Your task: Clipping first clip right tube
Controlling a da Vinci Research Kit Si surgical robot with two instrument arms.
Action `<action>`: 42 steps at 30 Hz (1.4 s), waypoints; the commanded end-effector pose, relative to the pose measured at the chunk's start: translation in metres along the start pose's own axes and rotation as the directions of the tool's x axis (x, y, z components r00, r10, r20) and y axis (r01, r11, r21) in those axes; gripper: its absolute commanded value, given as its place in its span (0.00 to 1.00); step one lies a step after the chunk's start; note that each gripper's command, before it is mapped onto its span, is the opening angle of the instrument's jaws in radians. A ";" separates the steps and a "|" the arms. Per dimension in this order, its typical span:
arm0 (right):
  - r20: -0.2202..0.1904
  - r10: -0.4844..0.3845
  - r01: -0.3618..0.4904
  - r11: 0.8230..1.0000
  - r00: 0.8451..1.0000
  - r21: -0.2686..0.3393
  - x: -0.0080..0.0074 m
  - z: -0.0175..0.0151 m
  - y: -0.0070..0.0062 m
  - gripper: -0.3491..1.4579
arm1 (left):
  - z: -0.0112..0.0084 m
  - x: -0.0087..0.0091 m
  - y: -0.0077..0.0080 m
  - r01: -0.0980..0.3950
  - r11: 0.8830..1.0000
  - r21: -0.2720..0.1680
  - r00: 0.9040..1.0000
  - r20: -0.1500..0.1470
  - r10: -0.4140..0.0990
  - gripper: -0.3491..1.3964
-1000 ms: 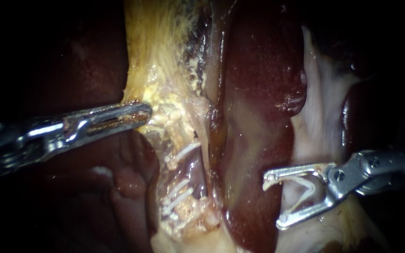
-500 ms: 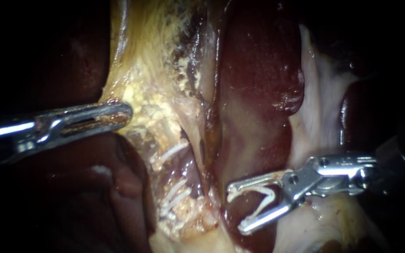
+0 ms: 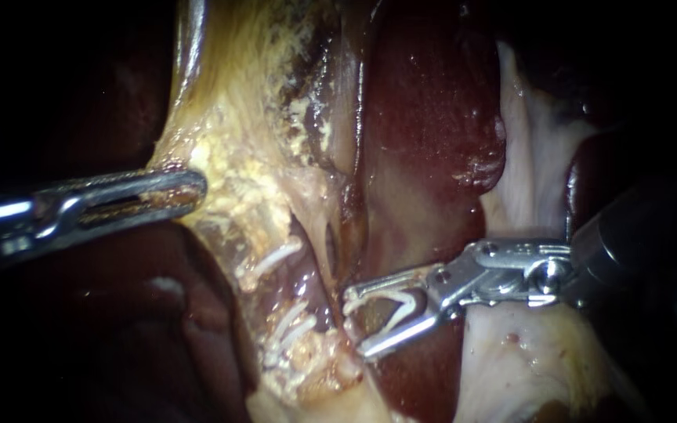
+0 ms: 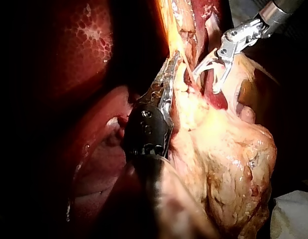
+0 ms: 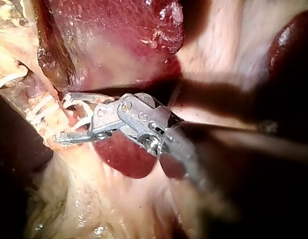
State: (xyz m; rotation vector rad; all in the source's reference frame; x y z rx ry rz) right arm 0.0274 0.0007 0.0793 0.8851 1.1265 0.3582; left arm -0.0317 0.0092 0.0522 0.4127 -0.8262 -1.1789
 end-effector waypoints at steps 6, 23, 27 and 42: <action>-0.003 0.004 -0.004 1.000 1.000 -0.024 0.0005 0.0011 0.0011 0.50 | -0.0001 0.0000 -0.0004 -0.005 1.000 -0.002 1.000 0.001 0.005 0.00; 0.003 -0.047 0.045 0.973 0.999 0.228 0.0004 0.0040 -0.0008 0.48 | -0.0002 0.0000 -0.0005 -0.005 1.000 -0.003 1.000 0.002 0.005 0.00; -0.021 -0.042 0.046 0.962 0.999 0.269 0.0008 0.0044 -0.0015 0.48 | -0.0002 0.0000 -0.0004 -0.005 1.000 -0.002 1.000 0.001 0.005 0.00; -0.026 -0.016 0.023 0.954 1.000 0.298 0.0004 0.0070 -0.0015 0.45 | 0.0001 0.0002 0.0000 -0.006 1.000 -0.002 1.000 0.002 0.006 0.00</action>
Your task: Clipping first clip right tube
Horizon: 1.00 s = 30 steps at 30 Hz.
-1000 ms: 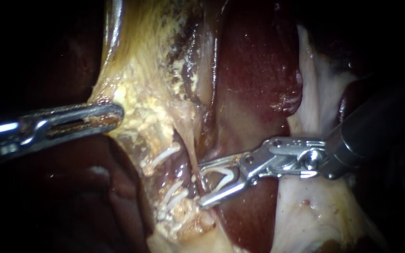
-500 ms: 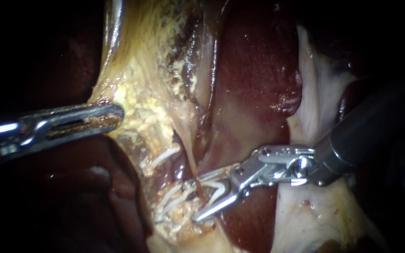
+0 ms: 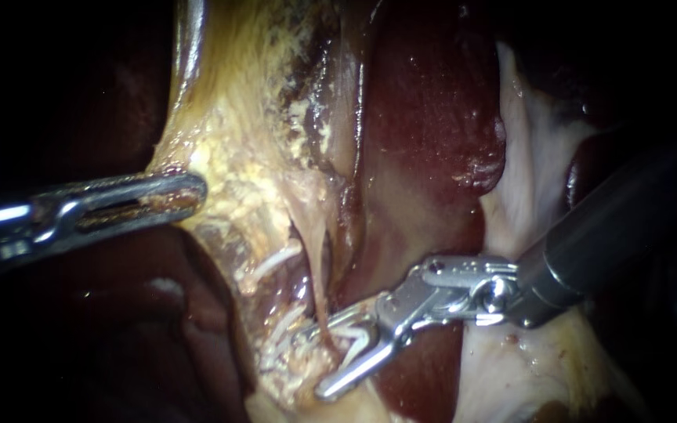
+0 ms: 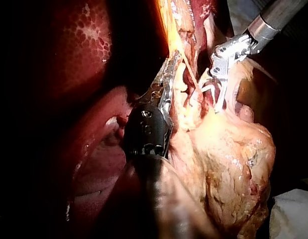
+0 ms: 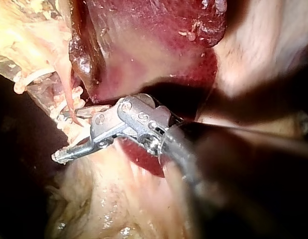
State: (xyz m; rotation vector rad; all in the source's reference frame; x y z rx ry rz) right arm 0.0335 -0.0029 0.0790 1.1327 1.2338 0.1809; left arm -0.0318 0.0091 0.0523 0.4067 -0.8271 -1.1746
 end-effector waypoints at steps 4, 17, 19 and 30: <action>-0.001 0.021 -0.021 1.000 1.000 0.000 0.0000 0.0006 0.0004 0.44 | 0.0001 0.0001 0.0000 0.000 1.000 0.000 1.000 0.000 0.000 0.00; -0.021 0.038 -0.039 0.999 0.999 -0.023 -0.0002 0.0002 0.0011 0.22 | 0.0002 0.0001 0.0000 0.000 1.000 0.000 1.000 0.001 0.000 0.00; -0.034 0.038 -0.040 0.998 0.999 -0.051 -0.0004 -0.0004 0.0012 0.00 | 0.0002 0.0001 0.0000 0.000 1.000 0.000 1.000 0.001 0.000 0.00; -0.051 0.056 -0.061 0.994 0.997 -0.087 -0.0019 -0.0025 0.0026 0.00 | 0.0002 0.0001 0.0000 0.000 1.000 0.000 1.000 0.000 0.000 0.00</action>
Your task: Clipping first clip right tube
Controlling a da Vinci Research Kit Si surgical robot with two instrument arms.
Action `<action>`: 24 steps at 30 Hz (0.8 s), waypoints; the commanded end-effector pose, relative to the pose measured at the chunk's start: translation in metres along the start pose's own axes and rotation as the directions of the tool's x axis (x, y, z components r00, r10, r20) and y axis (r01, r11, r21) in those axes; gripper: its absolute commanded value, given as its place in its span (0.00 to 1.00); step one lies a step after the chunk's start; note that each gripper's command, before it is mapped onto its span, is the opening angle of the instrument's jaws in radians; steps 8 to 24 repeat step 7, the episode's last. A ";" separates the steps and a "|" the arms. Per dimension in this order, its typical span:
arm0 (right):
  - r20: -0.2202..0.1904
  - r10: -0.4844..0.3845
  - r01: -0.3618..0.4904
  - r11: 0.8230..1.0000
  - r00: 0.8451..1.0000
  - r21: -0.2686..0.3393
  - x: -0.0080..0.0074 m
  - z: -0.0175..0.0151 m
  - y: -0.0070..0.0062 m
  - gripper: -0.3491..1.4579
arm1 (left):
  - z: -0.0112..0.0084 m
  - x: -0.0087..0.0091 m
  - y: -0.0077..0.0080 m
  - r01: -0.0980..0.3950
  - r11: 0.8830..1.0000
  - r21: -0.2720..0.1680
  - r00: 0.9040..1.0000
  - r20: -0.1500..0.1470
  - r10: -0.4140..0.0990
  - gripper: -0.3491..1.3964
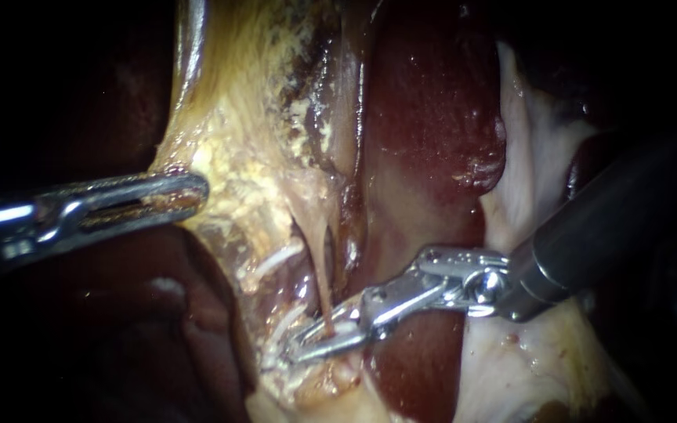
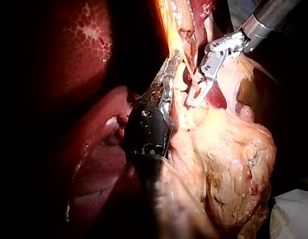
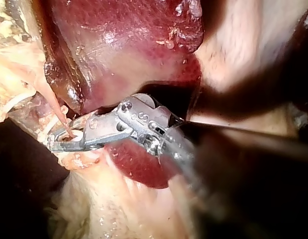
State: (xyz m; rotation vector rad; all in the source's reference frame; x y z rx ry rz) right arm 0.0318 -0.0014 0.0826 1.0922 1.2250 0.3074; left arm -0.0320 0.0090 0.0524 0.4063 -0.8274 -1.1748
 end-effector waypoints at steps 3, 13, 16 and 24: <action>0.001 0.006 -0.006 1.000 1.000 0.002 0.0001 0.0004 -0.0003 0.00 | 0.0000 0.0000 0.0000 0.000 1.000 0.000 1.000 0.000 0.000 0.00; 0.001 0.006 -0.006 1.000 1.000 0.001 0.0002 0.0004 -0.0003 0.00 | 0.0000 -0.0001 0.0000 0.000 1.000 0.000 1.000 0.000 0.000 0.00; 0.001 0.006 -0.006 1.000 1.000 0.001 0.0002 0.0004 -0.0003 0.00 | 0.0000 -0.0001 0.0000 0.000 1.000 0.000 1.000 0.000 0.000 0.00; 0.001 0.006 -0.006 1.000 1.000 0.001 0.0002 0.0004 -0.0003 0.00 | 0.0000 -0.0001 0.0000 0.000 1.000 0.000 1.000 0.000 0.000 0.00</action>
